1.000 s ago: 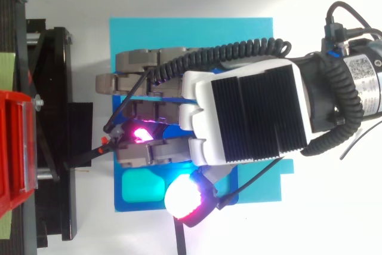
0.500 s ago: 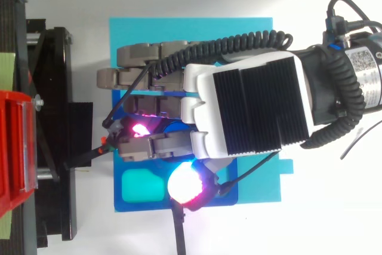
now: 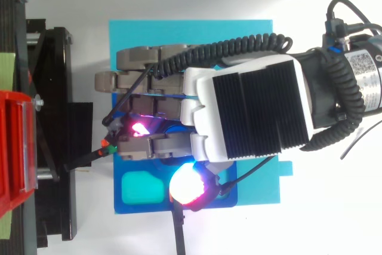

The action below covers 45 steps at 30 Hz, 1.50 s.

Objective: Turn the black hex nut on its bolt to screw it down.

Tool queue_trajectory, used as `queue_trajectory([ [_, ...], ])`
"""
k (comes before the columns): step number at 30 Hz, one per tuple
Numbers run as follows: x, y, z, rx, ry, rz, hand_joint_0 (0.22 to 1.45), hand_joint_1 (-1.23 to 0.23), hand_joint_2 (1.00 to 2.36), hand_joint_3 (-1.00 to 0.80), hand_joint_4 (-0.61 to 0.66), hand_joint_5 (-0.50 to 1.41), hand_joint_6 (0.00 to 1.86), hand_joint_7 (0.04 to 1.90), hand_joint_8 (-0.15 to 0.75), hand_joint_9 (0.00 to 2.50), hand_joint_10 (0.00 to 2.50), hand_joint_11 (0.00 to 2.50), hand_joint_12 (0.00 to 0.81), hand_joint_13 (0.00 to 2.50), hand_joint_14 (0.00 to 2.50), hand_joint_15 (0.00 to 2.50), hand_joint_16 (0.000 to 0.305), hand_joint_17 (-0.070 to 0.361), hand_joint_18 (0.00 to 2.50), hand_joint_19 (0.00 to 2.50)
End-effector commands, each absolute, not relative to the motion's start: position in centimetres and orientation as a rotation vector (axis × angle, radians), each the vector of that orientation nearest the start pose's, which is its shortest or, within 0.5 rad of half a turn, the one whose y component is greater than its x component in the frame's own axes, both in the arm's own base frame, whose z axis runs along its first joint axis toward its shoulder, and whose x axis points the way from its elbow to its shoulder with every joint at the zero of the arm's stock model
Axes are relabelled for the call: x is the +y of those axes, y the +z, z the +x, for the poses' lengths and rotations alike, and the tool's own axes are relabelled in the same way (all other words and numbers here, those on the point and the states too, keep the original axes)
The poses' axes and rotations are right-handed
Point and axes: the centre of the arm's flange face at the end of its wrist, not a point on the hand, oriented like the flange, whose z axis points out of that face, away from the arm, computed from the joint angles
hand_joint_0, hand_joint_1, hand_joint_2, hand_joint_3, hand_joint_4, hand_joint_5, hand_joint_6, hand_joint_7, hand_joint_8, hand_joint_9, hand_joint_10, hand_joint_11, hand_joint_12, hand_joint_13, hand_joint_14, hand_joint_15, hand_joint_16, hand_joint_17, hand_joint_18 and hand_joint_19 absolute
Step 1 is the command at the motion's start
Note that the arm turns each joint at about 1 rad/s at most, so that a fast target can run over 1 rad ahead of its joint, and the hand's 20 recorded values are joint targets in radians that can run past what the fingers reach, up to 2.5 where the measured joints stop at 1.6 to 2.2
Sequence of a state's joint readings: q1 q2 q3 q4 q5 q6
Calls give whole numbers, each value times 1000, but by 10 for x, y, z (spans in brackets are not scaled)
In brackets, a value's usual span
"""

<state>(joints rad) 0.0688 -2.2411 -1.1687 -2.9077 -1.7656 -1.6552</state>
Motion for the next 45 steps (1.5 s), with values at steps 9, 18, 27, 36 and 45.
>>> queue_trajectory([
  [9, -59, 289, 743, 1585, 147, -276, 390, -580, 1000, -500, 269, -77, 502, 1250, 298, 738, 0, 0, 427, 417, 0, 0, 61, 137, 346, 327],
  [18, -57, 288, 742, 1588, 150, -278, 501, -671, 1005, -440, 195, -78, 502, 1313, 259, 716, 0, 0, 377, 385, 0, 0, 50, 113, 290, 354],
  [27, -57, 288, 742, 1594, 152, -279, 571, -732, 1017, -294, 185, -92, 547, 1371, 247, 706, 0, 30, 359, 383, 0, 0, 47, 105, 280, 350],
  [36, -57, 287, 742, 1594, 152, -279, 584, -738, 1018, -290, 207, -114, 630, 1224, 249, 703, 0, 58, 357, 379, 0, 0, 46, 104, 281, 350],
  [45, -57, 287, 742, 1596, 153, -278, 561, -716, 1017, -297, 211, -109, 631, 1217, 254, 716, 0, 55, 360, 384, 0, 0, 47, 106, 283, 357],
])
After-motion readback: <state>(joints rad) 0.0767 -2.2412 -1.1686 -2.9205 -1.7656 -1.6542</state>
